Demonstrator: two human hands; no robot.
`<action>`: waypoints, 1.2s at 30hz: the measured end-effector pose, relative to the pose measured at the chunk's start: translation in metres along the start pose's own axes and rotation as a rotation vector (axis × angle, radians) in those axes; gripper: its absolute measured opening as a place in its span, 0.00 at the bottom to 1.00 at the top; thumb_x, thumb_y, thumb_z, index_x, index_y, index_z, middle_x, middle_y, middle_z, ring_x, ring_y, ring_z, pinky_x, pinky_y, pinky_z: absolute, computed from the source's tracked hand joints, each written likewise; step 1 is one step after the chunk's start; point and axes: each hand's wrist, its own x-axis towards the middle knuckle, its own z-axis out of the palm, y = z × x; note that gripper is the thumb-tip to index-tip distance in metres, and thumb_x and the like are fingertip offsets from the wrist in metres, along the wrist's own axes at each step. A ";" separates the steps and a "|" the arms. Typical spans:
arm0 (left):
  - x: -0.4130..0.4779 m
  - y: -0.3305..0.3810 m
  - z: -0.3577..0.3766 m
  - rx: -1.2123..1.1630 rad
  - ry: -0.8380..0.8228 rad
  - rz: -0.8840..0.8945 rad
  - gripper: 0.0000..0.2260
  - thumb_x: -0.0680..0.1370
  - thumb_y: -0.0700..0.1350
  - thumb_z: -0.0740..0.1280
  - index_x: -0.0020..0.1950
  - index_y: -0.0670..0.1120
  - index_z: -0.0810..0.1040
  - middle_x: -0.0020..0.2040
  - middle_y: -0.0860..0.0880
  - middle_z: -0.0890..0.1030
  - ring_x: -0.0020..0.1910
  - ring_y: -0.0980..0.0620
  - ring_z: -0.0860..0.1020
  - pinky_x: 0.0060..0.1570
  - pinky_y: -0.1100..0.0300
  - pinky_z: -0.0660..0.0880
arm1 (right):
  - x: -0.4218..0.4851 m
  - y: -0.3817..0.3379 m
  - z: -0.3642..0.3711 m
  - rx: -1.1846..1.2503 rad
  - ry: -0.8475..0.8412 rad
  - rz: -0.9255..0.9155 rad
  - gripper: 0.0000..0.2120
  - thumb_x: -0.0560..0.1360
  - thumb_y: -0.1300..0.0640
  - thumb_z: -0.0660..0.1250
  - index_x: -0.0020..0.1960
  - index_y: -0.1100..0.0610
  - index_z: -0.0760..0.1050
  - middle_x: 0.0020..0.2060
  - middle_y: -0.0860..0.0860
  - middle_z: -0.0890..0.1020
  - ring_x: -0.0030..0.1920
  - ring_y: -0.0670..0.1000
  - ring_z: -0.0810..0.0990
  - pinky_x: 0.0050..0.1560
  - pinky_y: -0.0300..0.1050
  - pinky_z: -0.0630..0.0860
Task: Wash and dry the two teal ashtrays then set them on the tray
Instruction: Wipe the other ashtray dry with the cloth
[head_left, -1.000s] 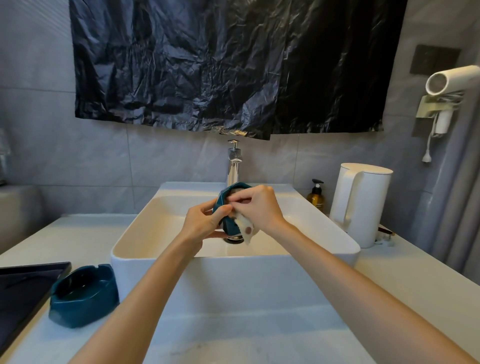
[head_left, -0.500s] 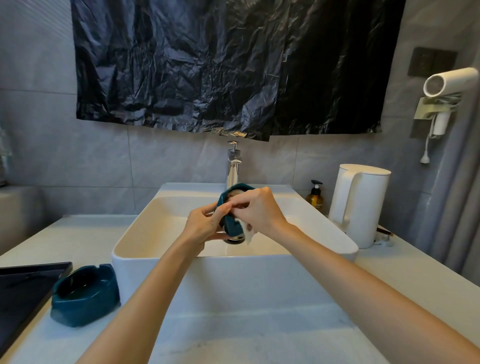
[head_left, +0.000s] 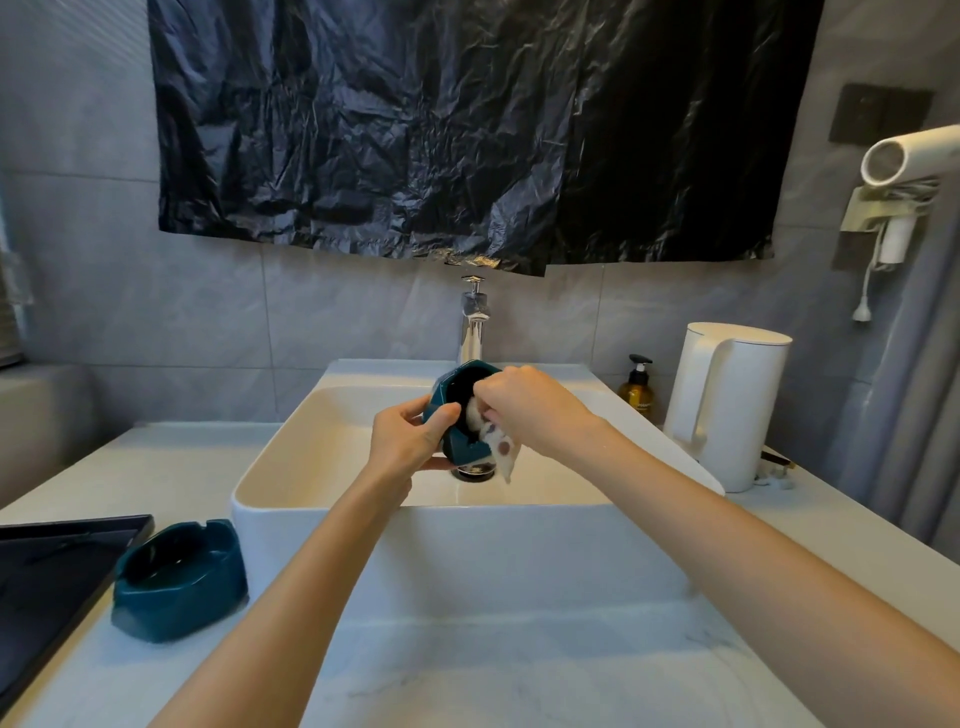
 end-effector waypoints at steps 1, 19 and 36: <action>0.000 0.000 0.000 0.004 0.001 -0.003 0.16 0.76 0.42 0.69 0.63 0.40 0.77 0.55 0.40 0.81 0.49 0.39 0.82 0.44 0.43 0.81 | -0.001 0.003 0.001 0.055 -0.008 -0.019 0.06 0.78 0.59 0.64 0.53 0.56 0.77 0.48 0.53 0.82 0.46 0.54 0.80 0.48 0.48 0.79; 0.000 -0.001 -0.003 -0.023 -0.002 -0.016 0.13 0.77 0.41 0.69 0.60 0.40 0.78 0.50 0.40 0.82 0.41 0.45 0.82 0.37 0.50 0.82 | -0.020 0.028 -0.032 0.522 0.062 0.040 0.06 0.76 0.61 0.68 0.48 0.55 0.84 0.39 0.45 0.80 0.43 0.46 0.78 0.45 0.38 0.71; 0.000 -0.002 -0.001 0.079 -0.038 0.053 0.15 0.76 0.41 0.69 0.62 0.42 0.77 0.48 0.45 0.81 0.40 0.50 0.80 0.32 0.56 0.81 | -0.004 0.029 -0.004 0.894 0.341 0.367 0.04 0.80 0.51 0.60 0.50 0.48 0.73 0.45 0.49 0.79 0.41 0.48 0.78 0.32 0.33 0.75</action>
